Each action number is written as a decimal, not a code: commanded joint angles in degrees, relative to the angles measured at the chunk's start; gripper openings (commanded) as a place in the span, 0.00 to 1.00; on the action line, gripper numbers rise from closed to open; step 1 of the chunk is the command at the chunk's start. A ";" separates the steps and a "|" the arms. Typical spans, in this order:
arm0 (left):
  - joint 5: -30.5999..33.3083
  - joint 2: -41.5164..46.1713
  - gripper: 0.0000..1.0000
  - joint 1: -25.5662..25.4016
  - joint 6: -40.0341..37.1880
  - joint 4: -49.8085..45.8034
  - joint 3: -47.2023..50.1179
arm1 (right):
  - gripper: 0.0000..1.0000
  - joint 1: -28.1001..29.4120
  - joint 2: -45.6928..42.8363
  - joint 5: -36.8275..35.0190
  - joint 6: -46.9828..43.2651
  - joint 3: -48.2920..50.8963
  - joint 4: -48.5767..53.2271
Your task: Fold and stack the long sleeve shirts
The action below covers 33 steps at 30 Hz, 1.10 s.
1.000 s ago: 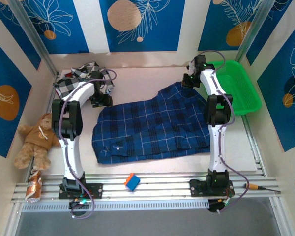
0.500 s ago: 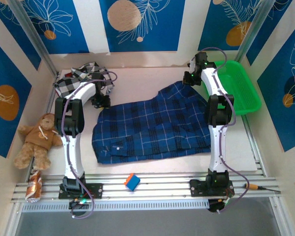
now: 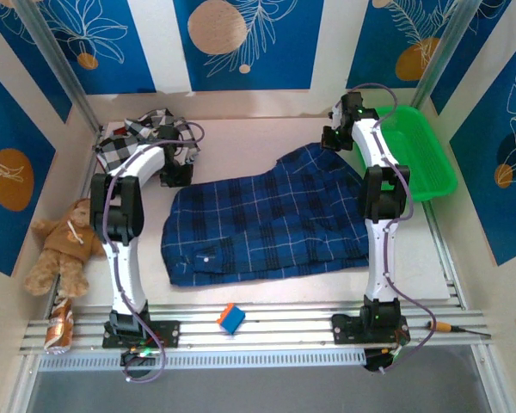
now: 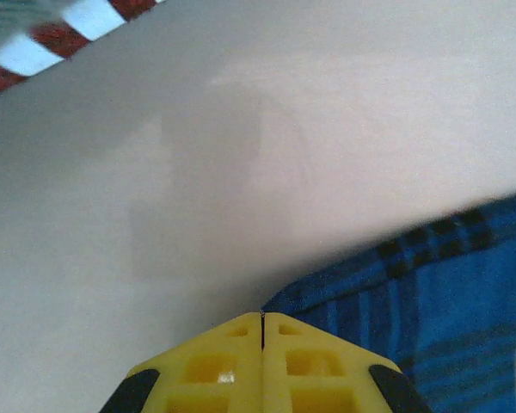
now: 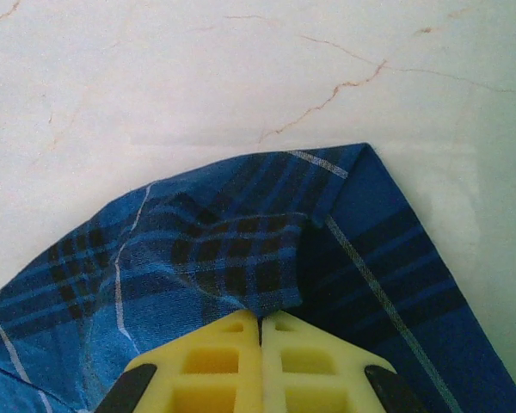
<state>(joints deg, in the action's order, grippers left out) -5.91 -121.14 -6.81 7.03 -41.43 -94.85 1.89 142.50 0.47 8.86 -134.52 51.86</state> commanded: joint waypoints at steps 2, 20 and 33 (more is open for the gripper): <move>-1.41 7.15 0.00 0.22 -1.37 4.08 4.46 | 0.00 0.65 -6.14 -0.71 0.63 1.91 -0.32; 2.39 27.72 0.00 -1.82 -4.35 9.48 25.48 | 0.00 1.21 -26.42 -3.81 1.72 29.69 -4.49; 11.78 36.86 0.00 -7.45 -6.85 3.20 32.70 | 0.00 -0.84 -38.94 -8.29 7.30 48.03 -3.36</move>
<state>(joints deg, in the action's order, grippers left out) 0.67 -86.54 -12.91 1.52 -34.02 -63.88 1.69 106.67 -5.65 13.28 -89.32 47.20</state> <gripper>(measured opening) 0.058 0.062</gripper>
